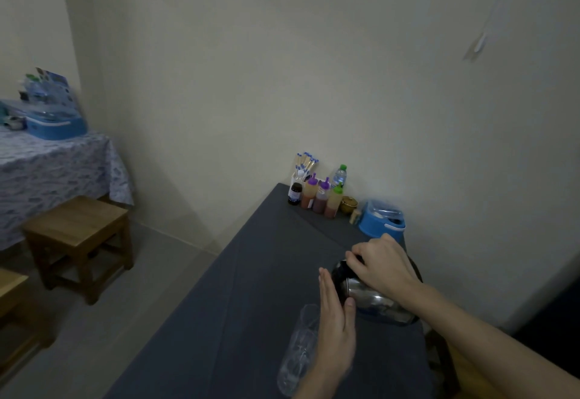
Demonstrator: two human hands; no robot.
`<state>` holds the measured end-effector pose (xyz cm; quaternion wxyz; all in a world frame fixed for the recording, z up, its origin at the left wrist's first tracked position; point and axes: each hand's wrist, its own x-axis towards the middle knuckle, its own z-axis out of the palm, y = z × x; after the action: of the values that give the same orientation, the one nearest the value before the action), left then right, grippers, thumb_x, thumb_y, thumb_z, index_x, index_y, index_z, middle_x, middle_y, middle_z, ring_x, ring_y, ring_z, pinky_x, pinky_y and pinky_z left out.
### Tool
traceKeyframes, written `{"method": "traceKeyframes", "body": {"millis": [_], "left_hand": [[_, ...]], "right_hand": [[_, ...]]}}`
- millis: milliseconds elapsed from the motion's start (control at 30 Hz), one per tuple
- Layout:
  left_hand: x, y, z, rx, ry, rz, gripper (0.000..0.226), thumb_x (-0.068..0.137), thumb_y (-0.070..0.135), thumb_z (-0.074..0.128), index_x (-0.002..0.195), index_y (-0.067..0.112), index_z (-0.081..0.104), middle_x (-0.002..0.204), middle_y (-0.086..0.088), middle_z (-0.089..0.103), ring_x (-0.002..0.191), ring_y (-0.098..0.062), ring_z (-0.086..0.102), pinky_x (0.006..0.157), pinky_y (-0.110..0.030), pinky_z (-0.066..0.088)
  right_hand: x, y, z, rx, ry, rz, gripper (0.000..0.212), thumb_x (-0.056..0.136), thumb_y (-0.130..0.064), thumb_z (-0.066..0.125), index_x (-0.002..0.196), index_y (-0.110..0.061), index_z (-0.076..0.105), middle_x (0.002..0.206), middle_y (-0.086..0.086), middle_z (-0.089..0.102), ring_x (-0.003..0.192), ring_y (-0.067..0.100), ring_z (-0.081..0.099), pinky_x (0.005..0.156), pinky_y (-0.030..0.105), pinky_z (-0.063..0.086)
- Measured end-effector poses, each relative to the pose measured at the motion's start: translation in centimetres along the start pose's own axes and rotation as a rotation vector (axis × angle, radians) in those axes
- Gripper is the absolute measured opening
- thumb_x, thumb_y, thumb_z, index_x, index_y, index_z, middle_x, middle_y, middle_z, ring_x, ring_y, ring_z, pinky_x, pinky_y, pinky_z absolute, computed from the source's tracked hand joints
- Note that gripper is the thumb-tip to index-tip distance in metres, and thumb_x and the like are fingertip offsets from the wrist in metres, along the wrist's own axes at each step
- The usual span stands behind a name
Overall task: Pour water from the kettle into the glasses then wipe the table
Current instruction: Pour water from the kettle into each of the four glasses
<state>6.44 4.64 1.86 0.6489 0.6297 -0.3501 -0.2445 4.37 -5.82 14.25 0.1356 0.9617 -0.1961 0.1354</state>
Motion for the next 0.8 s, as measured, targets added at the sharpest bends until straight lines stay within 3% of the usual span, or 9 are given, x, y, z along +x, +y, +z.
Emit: {"method": "traceKeyframes", "body": {"millis": [100, 267, 333, 433, 500, 600, 700, 800], "left_hand": [[0.0, -0.1, -0.2, -0.001, 0.001, 0.005, 0.088, 0.073, 0.087, 0.017, 0.138, 0.042, -0.021, 0.154, 0.021, -0.024, 0.144, 0.002, -0.012, 0.118, -0.022, 0.004], [0.0, 0.0, -0.4, 0.004, -0.011, 0.009, 0.063, 0.098, 0.047, 0.028, 0.138, 0.04, -0.02, 0.154, 0.02, -0.022, 0.144, 0.003, -0.012, 0.118, -0.02, 0.003], [-0.1, 0.0, -0.4, 0.007, -0.02, 0.012, 0.063, 0.099, 0.042, 0.03, 0.138, 0.04, -0.02, 0.155, 0.019, -0.022, 0.144, 0.003, -0.012, 0.118, -0.02, 0.003], [-0.1, 0.1, -0.5, 0.008, -0.045, 0.008, 0.064, 0.1, 0.042, 0.031, 0.139, 0.039, -0.02, 0.155, 0.019, -0.02, 0.144, 0.003, -0.011, 0.118, -0.021, 0.003], [-0.1, 0.1, -0.5, 0.025, -0.072, 0.016, 0.064, 0.097, 0.052, 0.028, 0.139, 0.04, -0.019, 0.155, 0.021, -0.019, 0.144, 0.003, -0.011, 0.118, -0.02, 0.002], [0.5, 0.2, -0.6, 0.129, -0.118, 0.066, 0.077, 0.083, 0.072, 0.02, 0.139, 0.037, -0.02, 0.154, 0.021, -0.021, 0.143, 0.003, -0.014, 0.112, -0.008, -0.004], [1.2, 0.7, -0.7, 0.292, -0.215, 0.121, 0.071, 0.093, 0.056, 0.02, 0.143, 0.025, -0.02, 0.155, 0.015, -0.021, 0.143, 0.0, -0.018, 0.109, -0.005, -0.008], [1.8, 1.4, -0.4, 0.406, -0.326, 0.169, 0.063, 0.103, 0.035, 0.026, 0.15, 0.017, -0.011, 0.155, 0.011, -0.02, 0.143, -0.001, -0.017, 0.111, -0.01, -0.009]], "right_hand": [[0.2, -0.1, 0.1, -0.019, 0.009, -0.017, 0.039, 0.092, -0.031, 0.052, 0.054, -0.027, 0.047, 0.046, -0.008, 0.044, 0.046, 0.01, 0.042, 0.067, 0.032, 0.04], [0.0, 0.0, 0.1, -0.011, -0.002, -0.028, 0.041, 0.094, -0.032, 0.049, 0.054, -0.029, 0.039, 0.045, -0.01, 0.033, 0.046, 0.004, 0.031, 0.066, 0.031, 0.034], [-0.2, 0.1, 0.2, -0.005, -0.014, -0.02, 0.042, 0.095, -0.033, 0.047, 0.054, -0.031, 0.035, 0.046, -0.01, 0.033, 0.047, 0.003, 0.032, 0.067, 0.031, 0.033], [-0.9, 0.5, 0.4, 0.033, 0.016, 0.013, 0.039, 0.096, -0.032, 0.047, 0.058, -0.029, 0.048, 0.049, -0.009, 0.045, 0.048, 0.005, 0.038, 0.067, 0.031, 0.034], [-1.6, 1.0, 0.9, 0.04, 0.047, 0.054, 0.038, 0.097, -0.033, 0.047, 0.062, -0.024, 0.06, 0.053, -0.006, 0.056, 0.051, 0.01, 0.049, 0.068, 0.032, 0.038], [-3.1, 2.2, 1.9, 0.15, 0.07, 0.16, 0.041, 0.098, -0.033, 0.046, 0.058, -0.03, 0.051, 0.051, -0.008, 0.053, 0.054, 0.011, 0.052, 0.07, 0.033, 0.038], [-4.8, 3.4, 2.8, 0.327, 0.102, 0.286, 0.045, 0.098, -0.031, 0.047, 0.053, -0.032, 0.042, 0.048, -0.009, 0.048, 0.051, 0.005, 0.048, 0.07, 0.034, 0.036], [-7.1, 4.5, 3.9, 0.526, 0.166, 0.445, 0.044, 0.098, -0.031, 0.048, 0.054, -0.025, 0.051, 0.047, -0.006, 0.051, 0.048, 0.005, 0.051, 0.062, 0.03, 0.037]]}}
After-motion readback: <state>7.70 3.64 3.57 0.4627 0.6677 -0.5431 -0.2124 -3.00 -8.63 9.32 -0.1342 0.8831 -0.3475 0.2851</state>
